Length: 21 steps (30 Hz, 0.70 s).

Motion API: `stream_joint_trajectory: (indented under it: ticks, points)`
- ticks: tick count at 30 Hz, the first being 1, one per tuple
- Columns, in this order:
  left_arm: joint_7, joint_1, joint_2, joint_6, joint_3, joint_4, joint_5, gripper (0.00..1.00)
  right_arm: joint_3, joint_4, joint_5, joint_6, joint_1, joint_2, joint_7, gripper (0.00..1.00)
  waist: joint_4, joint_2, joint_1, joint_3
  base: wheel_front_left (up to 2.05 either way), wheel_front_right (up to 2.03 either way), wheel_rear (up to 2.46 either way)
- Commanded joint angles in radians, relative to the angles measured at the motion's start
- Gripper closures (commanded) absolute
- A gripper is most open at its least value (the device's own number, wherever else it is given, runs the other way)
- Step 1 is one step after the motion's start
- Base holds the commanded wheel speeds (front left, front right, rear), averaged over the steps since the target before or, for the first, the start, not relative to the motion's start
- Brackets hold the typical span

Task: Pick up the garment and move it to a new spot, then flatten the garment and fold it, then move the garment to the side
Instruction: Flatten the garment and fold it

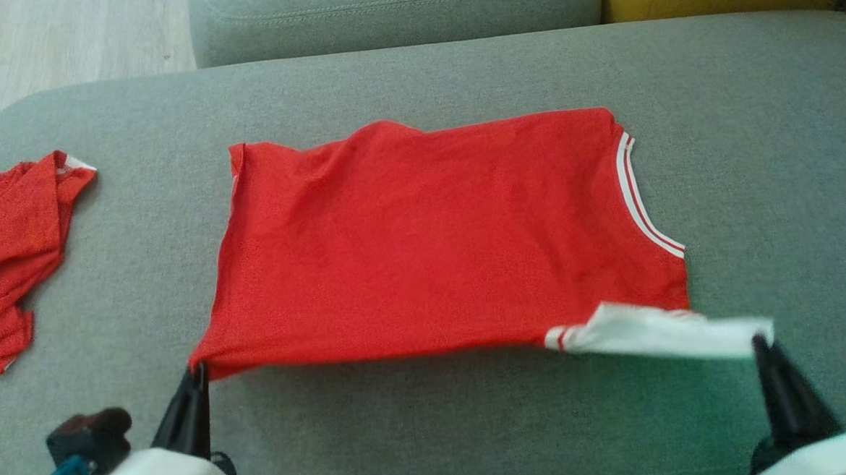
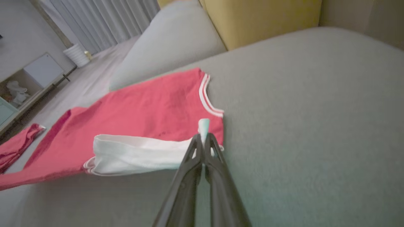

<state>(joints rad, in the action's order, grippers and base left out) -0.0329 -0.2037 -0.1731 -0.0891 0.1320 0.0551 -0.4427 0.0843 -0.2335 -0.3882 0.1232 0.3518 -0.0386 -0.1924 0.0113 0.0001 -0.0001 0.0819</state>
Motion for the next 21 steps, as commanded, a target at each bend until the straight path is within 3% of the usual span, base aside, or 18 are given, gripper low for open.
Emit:
stream_joint_trajectory:
  ticks: [1,8,13,21]
  points:
    - [0.026,0.058,-0.009,-0.007,-0.035,0.064,0.013,1.0,-0.001,-0.074,0.019,0.008,-0.074,-0.012,0.032,1.0,-0.002,-0.0001,0.0001,0.0,0.0,0.0,0.0]
    - [0.064,0.167,-0.041,-0.004,-0.039,0.207,0.063,1.0,0.045,-0.256,0.114,0.008,-0.248,-0.013,0.081,1.0,-0.006,-0.0001,0.0001,-0.009,0.0,0.0,0.0]
    - [0.037,0.324,-0.089,0.006,-0.047,0.313,0.102,1.0,0.05,-0.36,0.17,0.008,-0.477,-0.065,0.05,1.0,-0.013,-0.0001,0.0001,-0.029,0.0,0.0,0.0]
    - [-0.011,0.596,-0.113,0.03,-0.053,0.35,0.088,1.0,0.008,-0.278,0.111,0.008,-0.862,-0.17,-0.007,1.0,-0.02,-0.0001,0.0001,-0.028,0.0,0.0,0.0]
